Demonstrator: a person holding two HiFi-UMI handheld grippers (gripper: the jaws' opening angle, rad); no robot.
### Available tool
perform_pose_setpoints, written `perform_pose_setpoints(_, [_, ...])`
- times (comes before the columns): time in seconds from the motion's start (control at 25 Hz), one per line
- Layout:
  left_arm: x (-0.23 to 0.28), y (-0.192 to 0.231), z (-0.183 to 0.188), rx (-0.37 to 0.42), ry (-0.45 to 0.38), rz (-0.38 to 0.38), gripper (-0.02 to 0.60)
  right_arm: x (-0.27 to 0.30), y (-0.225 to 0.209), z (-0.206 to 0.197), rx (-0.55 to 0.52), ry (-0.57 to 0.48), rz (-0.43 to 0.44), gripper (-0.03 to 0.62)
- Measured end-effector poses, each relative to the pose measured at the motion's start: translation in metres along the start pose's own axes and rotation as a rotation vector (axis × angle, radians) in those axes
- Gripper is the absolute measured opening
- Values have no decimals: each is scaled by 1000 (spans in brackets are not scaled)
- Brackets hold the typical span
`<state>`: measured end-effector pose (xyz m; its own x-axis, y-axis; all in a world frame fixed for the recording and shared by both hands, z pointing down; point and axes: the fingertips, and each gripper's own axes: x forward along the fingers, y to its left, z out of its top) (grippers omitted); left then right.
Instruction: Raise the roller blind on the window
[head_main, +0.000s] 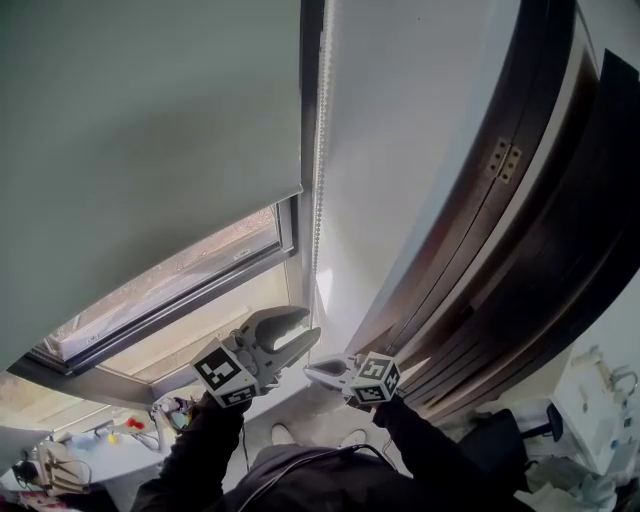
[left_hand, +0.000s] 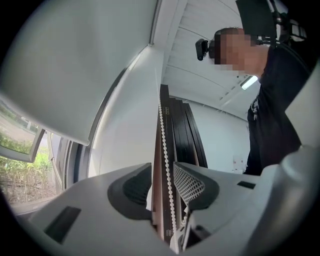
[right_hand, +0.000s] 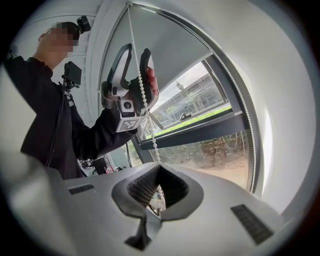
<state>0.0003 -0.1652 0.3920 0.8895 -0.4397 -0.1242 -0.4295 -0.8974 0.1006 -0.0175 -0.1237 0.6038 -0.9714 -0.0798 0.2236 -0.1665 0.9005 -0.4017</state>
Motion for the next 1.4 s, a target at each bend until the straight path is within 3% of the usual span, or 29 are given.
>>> perform_pose_setpoints(0.12, [4,-4,5,3,12,-38,136,-2,-1,0,-8,-9,3,5])
perform_pose_setpoints(0.4, [10,-12,8,37,62,-110,21,-5,2,-1,-16,-7,7,5])
perform_pose_setpoints(0.6, [9,-10,9,-34,14,-121,8,-12,-3,-1,-15,-19,-2,5])
perform_pose_setpoints(0.76, [7,-9,8,-40,-12,-107,8,-17,1,3,-119,1,6,12])
perform_pose_setpoints(0.84, [7,-7,5,-48,-16,-97,8,-21,10,13,-129,-22,55,198])
perform_pose_setpoints(0.88, [7,-6,1,-44,-8,-90,8,-26,16,23,-132,-50,79,246])
perform_pose_setpoints(1.0, [5,-2,-35,-49,57,-74,8,-44,25,67,-168,-159,91,262])
perform_pose_setpoints(1.12, [1,-1,-89,-116,132,-57,6,-64,30,109,-223,-235,75,284])
perform_pose_setpoints(1.24, [-5,-18,-143,-166,186,-95,8,-79,40,143,-261,-297,72,287])
perform_pose_setpoints(1.4, [-18,-40,-190,-186,141,-155,8,-83,57,175,-296,-323,76,285])
